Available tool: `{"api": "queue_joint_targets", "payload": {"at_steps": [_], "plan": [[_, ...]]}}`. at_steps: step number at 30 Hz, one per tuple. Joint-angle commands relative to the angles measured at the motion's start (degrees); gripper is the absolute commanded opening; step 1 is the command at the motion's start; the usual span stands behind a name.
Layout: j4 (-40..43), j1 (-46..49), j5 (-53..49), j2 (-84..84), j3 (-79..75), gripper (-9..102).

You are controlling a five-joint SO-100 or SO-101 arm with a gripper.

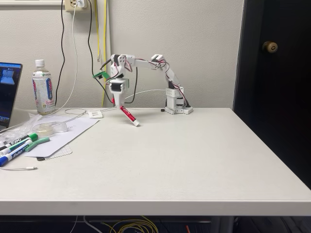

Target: Pick up the red marker.

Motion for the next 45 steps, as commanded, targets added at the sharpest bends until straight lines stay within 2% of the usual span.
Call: {"api": "queue_joint_targets", "payload": {"at_steps": [1, 14, 24, 27, 31, 34, 39, 45], "plan": [[0.35, -1.58, 2.11, 9.40, 2.11, 5], [0.35, -9.32, 9.49, 20.65, 8.26, 5], [-1.49, -21.45, 18.72, 29.62, 11.25, 1], [-9.14, -24.70, 20.39, 38.23, 23.20, 1], [-27.60, -28.65, 20.57, 55.99, 47.72, 1], [-37.53, -31.20, 20.83, 65.83, 61.44, 1], [-38.85, -35.07, 24.61, 69.70, 66.18, 1], [-45.88, -39.46, 28.56, 77.26, 74.53, 1]]}}
